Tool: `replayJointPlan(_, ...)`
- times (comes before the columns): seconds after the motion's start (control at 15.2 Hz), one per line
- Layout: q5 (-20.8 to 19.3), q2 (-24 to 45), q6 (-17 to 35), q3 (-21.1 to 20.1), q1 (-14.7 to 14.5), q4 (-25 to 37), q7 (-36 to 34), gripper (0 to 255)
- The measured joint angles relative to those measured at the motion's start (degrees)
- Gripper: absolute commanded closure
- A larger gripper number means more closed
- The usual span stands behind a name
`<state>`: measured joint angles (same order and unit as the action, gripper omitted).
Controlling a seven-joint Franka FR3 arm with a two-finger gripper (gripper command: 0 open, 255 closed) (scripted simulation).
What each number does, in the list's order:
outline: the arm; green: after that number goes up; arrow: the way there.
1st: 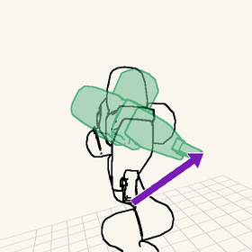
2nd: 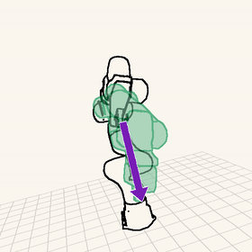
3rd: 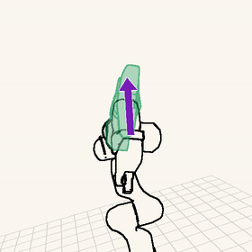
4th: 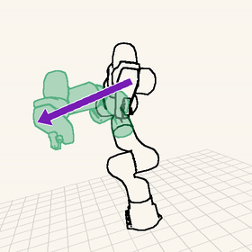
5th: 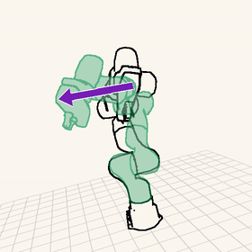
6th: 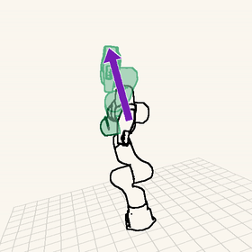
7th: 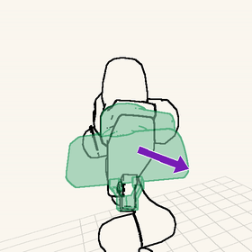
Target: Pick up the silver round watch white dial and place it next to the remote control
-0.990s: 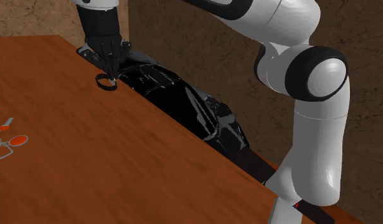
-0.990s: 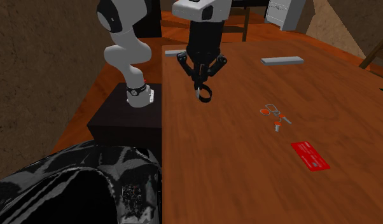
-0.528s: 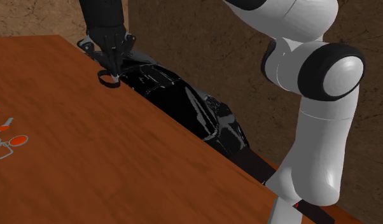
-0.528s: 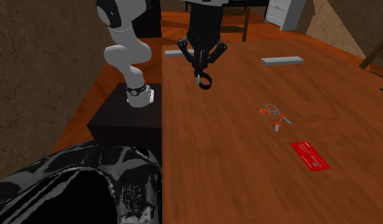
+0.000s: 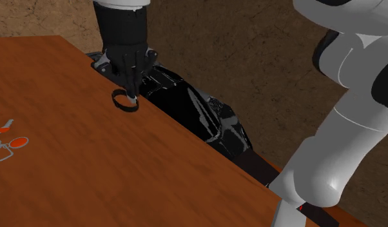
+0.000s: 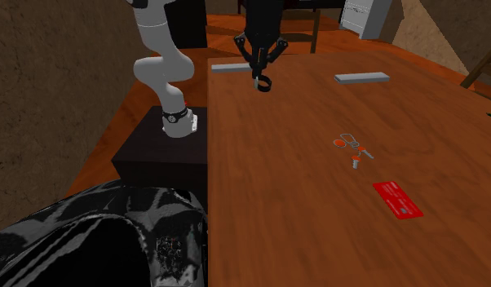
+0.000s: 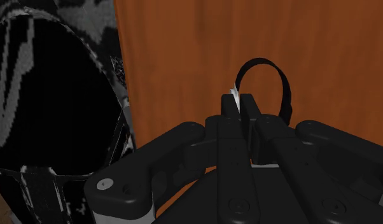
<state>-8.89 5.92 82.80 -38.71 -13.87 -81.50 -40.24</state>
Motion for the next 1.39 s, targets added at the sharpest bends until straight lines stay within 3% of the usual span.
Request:
replayJointPlan(0.26, 5.64, -8.98, 1.73, -0.31, 0.4, -8.83, -0.58, 255)
replayJointPlan(0.92, 15.86, -24.5, 1.06, -1.36, -3.87, -20.52, -4.82, 255)
replayJointPlan(1.39, 17.79, -27.35, 4.38, -1.74, -5.09, -26.2, -5.52, 255)
